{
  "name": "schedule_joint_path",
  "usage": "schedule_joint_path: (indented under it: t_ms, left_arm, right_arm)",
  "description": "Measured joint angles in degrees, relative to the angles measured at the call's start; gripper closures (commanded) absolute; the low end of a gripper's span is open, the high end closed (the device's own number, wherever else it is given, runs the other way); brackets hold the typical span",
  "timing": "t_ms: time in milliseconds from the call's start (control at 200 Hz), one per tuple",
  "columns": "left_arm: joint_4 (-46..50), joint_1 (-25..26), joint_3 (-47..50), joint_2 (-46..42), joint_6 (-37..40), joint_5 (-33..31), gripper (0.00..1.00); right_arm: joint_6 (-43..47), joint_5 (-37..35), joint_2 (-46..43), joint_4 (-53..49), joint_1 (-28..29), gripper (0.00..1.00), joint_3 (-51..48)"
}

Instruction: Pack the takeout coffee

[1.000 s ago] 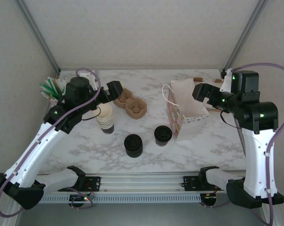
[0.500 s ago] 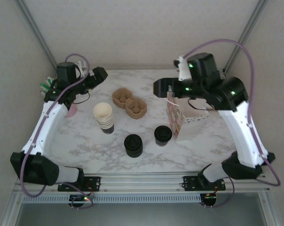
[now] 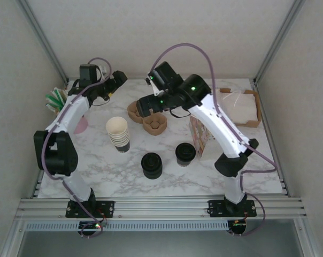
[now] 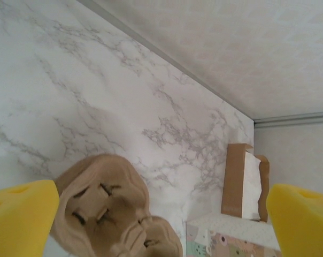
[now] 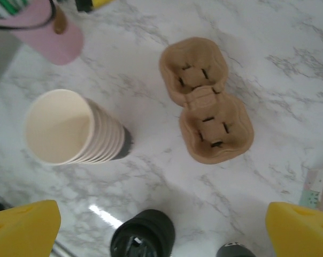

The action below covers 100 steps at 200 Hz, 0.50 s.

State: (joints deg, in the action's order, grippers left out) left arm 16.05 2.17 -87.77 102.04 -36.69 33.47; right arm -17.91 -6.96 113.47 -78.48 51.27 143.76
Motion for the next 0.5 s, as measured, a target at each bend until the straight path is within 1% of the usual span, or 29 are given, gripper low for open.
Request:
schedule_joint_path:
  t_ms: [190,335,501]
  left_arm:
    - [-0.5,1.2,-6.4,8.4,-0.3,0.1,0.0]
    - [-0.2,1.6,-11.3,14.4,-0.4,0.5,0.0]
    - [0.5,1.9,-14.7,19.5,-0.4,1.4,0.0]
  right_arm:
    - [1.8,-3.9,6.0,-0.6,0.0,0.01,1.7]
    - [2.1,-5.5,7.5,-0.1,-0.2,0.01,1.7]
    - [1.9,-5.0,8.2,-0.2,-1.9,0.01,1.9]
